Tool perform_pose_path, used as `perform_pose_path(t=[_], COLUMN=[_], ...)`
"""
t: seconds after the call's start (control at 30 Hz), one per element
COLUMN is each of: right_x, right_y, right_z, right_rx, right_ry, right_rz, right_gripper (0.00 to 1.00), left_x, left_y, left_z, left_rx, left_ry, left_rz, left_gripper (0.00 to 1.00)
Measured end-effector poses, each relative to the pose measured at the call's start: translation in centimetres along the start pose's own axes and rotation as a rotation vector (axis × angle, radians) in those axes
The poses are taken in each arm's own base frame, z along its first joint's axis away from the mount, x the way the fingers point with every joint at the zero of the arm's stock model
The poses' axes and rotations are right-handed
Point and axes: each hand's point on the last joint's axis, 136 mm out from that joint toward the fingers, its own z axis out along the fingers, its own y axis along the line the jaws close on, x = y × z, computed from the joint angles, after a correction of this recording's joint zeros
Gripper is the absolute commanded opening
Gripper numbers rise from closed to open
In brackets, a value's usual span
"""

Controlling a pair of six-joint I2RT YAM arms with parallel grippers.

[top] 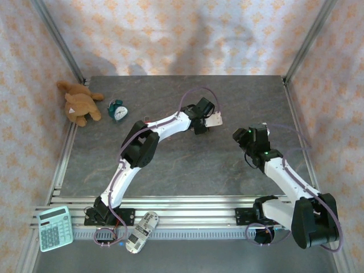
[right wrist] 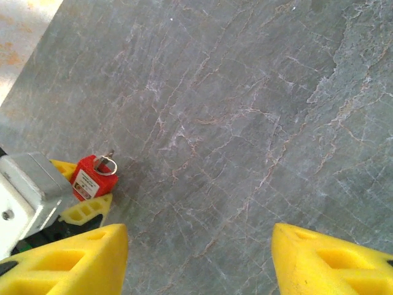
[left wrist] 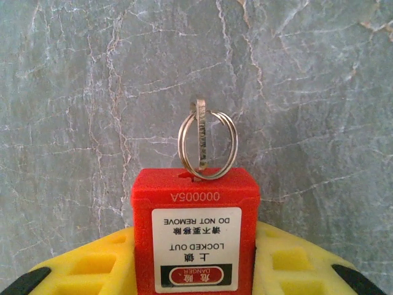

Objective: Unlock with the key

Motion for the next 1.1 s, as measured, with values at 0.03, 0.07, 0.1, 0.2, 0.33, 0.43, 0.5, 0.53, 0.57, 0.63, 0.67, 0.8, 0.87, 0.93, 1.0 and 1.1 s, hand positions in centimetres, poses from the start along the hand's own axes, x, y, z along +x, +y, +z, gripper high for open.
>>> perform_pose_path(t=[0.03, 0.07, 0.1, 0.2, 0.33, 0.43, 0.5, 0.53, 0.57, 0.63, 0.67, 0.8, 0.87, 0.93, 1.0, 1.1], right_x=[0.1, 0.1, 0.2, 0.2, 0.2, 0.2, 0.2, 0.2, 0.2, 0.2, 0.2, 0.1, 0.1, 0.1, 0.1, 0.1], right_y=[-0.1, -0.1, -0.1, -0.1, 0.0, 0.0, 0.0, 0.0, 0.0, 0.0, 0.0, 0.1, 0.2, 0.3, 0.4, 0.4], right_z=[0.1, 0.2, 0.2, 0.3, 0.4, 0.5, 0.5, 0.5, 0.4, 0.4, 0.4, 0.3, 0.2, 0.2, 0.1, 0.1], right_rx=[0.003, 0.006, 0.006, 0.002, 0.001, 0.002, 0.002, 0.002, 0.001, 0.0, 0.0, -0.004, -0.009, -0.014, -0.018, -0.019], right_ry=[0.003, 0.006, 0.009, 0.01, 0.01, 0.011, 0.011, 0.011, 0.01, 0.009, 0.009, 0.006, 0.007, 0.007, 0.009, 0.009], right_rz=[-0.001, -0.003, -0.003, -0.003, -0.004, -0.008, -0.008, -0.007, -0.007, -0.007, -0.007, -0.007, -0.007, -0.007, -0.007, -0.007], right_gripper=[0.62, 0.62, 0.62, 0.62, 0.62, 0.62, 0.62, 0.62, 0.62, 0.62, 0.62, 0.62, 0.62, 0.62, 0.62, 0.62], left_x=[0.0, 0.1, 0.3, 0.3, 0.3, 0.4, 0.8, 1.0, 1.1, 0.8, 0.5, -1.6, -2.3, -2.7, -2.5, -2.2], left_y=[0.0, 0.0, -0.1, -0.2, -0.2, -0.3, -0.9, -1.3, -1.6, -2.2, -2.5, -3.5, -3.8, -4.1, -4.5, -5.2], left_z=[0.1, 0.2, 0.4, 0.4, 0.4, 0.1, -0.7, -1.3, -1.9, -3.7, -4.6, -8.2, -9.3, -9.6, -9.3, -8.6], left_rx=[0.001, 0.003, 0.007, 0.009, 0.008, 0.008, 0.013, 0.017, 0.018, 0.022, 0.022, 0.042, 0.059, 0.078, 0.1, 0.137], left_ry=[0.001, 0.005, 0.01, 0.012, 0.013, 0.016, 0.029, 0.033, 0.036, 0.027, 0.017, -0.06, -0.094, -0.112, -0.112, -0.105], left_rz=[0.002, 0.004, 0.007, 0.017, 0.018, 0.02, 0.023, 0.027, 0.028, 0.027, 0.025, -0.006, -0.028, -0.048, -0.065, -0.089], left_gripper=[0.37, 0.37, 0.37, 0.36, 0.37, 0.38, 0.39, 0.39, 0.4, 0.4, 0.4, 0.41, 0.41, 0.41, 0.41, 0.4])
